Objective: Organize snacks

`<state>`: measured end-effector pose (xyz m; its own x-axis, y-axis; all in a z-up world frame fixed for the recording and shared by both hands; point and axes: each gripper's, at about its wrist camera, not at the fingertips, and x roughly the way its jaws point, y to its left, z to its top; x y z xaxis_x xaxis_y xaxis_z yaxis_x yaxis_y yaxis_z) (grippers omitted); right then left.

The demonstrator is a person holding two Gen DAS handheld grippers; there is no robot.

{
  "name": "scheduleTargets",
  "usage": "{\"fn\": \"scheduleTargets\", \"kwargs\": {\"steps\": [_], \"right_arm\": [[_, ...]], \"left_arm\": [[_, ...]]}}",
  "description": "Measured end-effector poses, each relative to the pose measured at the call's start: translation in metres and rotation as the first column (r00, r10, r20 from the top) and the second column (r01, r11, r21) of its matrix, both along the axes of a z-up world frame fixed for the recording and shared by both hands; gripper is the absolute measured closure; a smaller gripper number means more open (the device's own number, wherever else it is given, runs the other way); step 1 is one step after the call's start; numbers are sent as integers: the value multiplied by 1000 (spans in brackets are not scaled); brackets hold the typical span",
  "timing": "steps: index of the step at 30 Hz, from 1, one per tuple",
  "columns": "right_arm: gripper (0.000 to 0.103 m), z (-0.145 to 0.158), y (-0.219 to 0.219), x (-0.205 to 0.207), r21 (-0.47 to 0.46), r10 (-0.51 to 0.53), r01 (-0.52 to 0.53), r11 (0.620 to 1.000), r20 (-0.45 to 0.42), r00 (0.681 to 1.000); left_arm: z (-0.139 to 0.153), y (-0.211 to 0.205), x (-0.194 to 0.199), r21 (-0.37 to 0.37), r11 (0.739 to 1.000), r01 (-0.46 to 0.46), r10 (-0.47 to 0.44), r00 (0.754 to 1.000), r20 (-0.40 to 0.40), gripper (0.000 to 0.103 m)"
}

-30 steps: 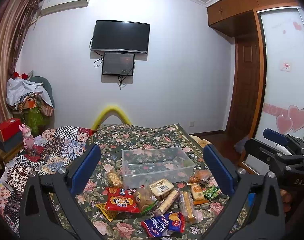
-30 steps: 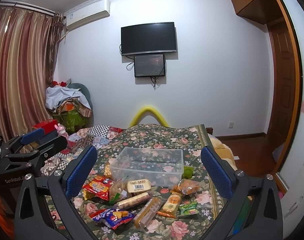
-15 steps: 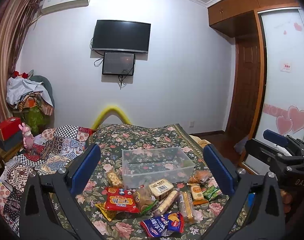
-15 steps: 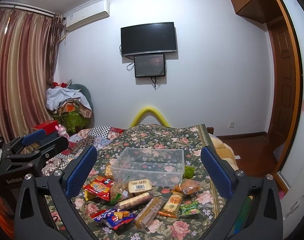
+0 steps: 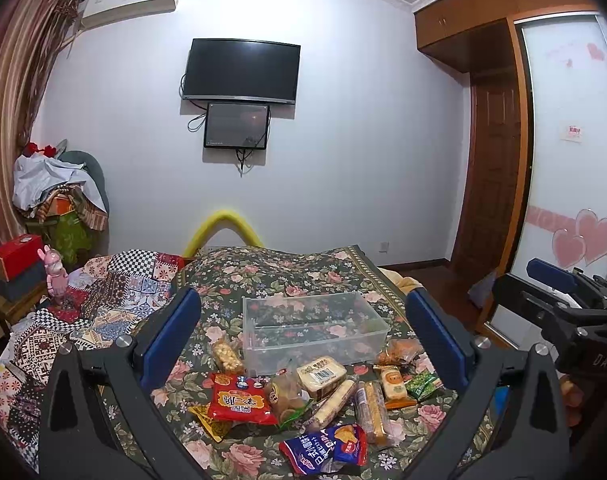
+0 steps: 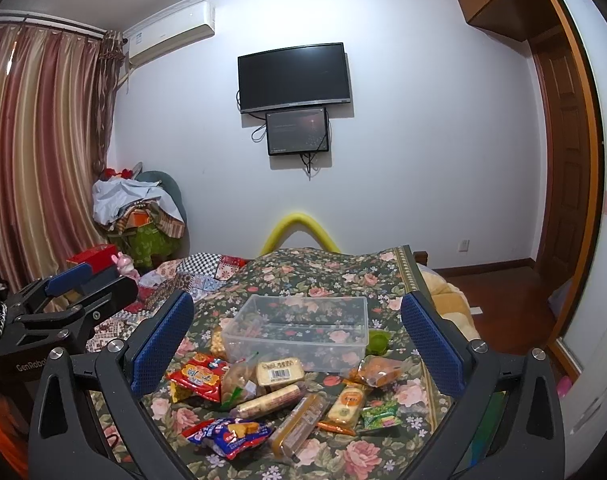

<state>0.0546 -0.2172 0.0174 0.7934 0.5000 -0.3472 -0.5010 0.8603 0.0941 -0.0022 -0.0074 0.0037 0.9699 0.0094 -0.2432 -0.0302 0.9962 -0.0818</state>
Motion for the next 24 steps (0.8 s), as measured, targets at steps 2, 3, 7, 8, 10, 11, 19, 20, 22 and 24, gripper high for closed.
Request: {"fn": "scheduleTargets", "kwargs": {"steps": [2, 3, 7, 8, 10, 11, 19, 20, 22, 24], "right_arm": [[0, 0, 0, 0, 0, -2, 2, 1000, -2, 1000], [0, -1, 0, 0, 0, -2, 2, 1000, -2, 1000], [0, -1, 0, 0, 0, -2, 2, 1000, -4, 1000], [0, -2, 0, 0, 0, -3, 3, 1000, -4, 1000], [0, -2, 0, 0, 0, -2, 2, 1000, -5, 1000], [0, -2, 0, 0, 0, -2, 2, 1000, -6, 1000], [0, -7, -2, 5, 2, -6, 6, 1000, -18, 1000], [0, -8, -2, 6, 2, -7, 7, 1000, -21, 1000], [0, -10, -2, 8, -1, -9, 9, 1000, -27, 1000], [0, -13, -1, 10, -4, -12, 12, 1000, -38, 999]], "left_arm": [[0, 0, 0, 0, 1000, 0, 0, 1000, 0, 0], [0, 0, 0, 0, 1000, 0, 0, 1000, -1, 0], [0, -1, 0, -1, 1000, -1, 1, 1000, -2, 0], [-1, -1, 1, -3, 1000, 0, 0, 1000, -3, 0], [-2, -1, 1, -5, 1000, 1, -1, 1000, -5, 0], [-2, 0, 1, -5, 1000, 2, -2, 1000, -6, 0], [-5, 0, 5, -2, 1000, 2, -2, 1000, -19, 0], [-6, 0, 6, -3, 1000, 2, -3, 1000, -23, 0], [-8, 2, 9, -7, 1000, 5, -5, 999, -32, 0], [-11, 3, 13, -7, 1000, 7, -7, 999, -47, 0]]}}
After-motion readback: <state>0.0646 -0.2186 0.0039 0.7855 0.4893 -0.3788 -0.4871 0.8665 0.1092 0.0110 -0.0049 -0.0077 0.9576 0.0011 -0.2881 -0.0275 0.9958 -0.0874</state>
